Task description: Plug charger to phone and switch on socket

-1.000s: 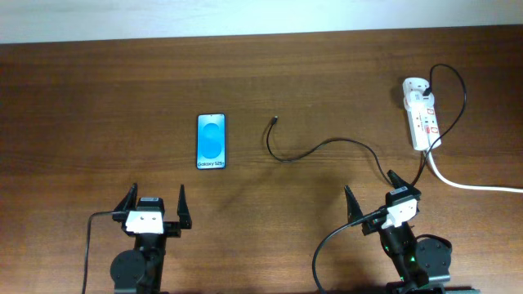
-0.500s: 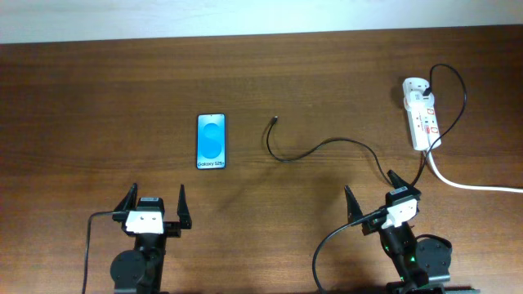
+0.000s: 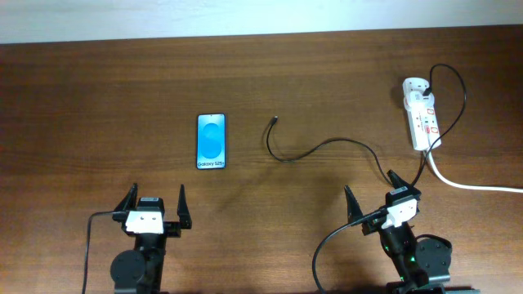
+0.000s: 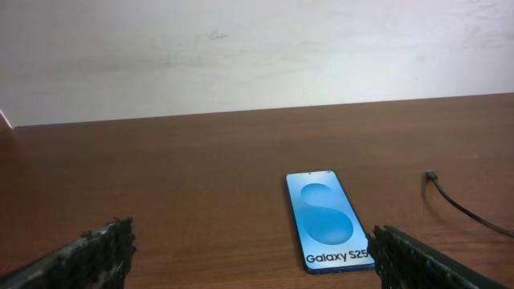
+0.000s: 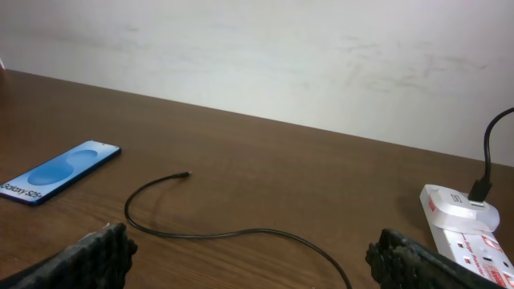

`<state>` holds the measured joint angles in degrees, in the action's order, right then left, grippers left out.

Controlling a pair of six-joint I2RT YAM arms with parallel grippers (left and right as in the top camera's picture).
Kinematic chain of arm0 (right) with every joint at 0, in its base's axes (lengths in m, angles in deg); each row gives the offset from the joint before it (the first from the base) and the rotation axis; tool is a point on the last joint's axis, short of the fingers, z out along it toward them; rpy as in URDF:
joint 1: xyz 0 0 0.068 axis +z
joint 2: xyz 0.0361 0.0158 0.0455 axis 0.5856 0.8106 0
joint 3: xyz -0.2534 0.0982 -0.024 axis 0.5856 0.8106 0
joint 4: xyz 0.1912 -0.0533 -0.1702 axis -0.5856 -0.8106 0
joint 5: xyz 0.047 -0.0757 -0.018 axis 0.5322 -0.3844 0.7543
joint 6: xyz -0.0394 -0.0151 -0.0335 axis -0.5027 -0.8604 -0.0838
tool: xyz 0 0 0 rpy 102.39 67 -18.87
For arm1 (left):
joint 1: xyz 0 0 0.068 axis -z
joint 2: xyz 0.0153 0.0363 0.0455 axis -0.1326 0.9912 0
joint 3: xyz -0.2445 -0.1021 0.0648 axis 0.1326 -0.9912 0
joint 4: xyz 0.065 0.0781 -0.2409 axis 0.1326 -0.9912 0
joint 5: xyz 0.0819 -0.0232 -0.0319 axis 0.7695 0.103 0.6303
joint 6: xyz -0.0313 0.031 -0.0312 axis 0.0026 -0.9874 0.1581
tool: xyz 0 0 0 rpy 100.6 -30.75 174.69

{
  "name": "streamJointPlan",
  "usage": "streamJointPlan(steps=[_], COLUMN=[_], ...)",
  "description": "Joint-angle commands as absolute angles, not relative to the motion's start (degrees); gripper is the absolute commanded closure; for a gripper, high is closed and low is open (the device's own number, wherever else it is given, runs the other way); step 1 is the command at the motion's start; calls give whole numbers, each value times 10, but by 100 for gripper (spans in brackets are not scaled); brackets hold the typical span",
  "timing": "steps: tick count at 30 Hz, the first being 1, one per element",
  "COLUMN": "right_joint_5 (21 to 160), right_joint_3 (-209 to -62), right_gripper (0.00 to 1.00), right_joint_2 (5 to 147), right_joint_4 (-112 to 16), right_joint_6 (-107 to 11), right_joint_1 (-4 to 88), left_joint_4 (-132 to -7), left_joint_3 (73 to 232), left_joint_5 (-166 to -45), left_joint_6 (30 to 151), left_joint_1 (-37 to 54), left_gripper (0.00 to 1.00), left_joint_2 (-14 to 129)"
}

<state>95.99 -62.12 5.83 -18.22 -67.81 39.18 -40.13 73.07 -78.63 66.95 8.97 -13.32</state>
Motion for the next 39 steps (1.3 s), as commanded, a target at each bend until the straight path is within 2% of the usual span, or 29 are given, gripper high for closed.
streamJointPlan(steps=[1,26,39], right_joint_5=[959,957,959], right_joint_3=[-617,-617,-643], right_gripper=[2,2,2], right_joint_2=[54,54,54], right_joint_4=[-184,-184,-164], right_joint_6=[-674,-674,-674], right_joint_1=[396,396,396], left_joint_4=[-404,-399,-330], left_joint_3=[729,729,743], left_joint_5=[-784,-759,-848], left_joint_6=[660,660,660], left_joint_1=[86,86,86], left_gripper=[1,0,1], left_joint_2=[-139,-139,-134])
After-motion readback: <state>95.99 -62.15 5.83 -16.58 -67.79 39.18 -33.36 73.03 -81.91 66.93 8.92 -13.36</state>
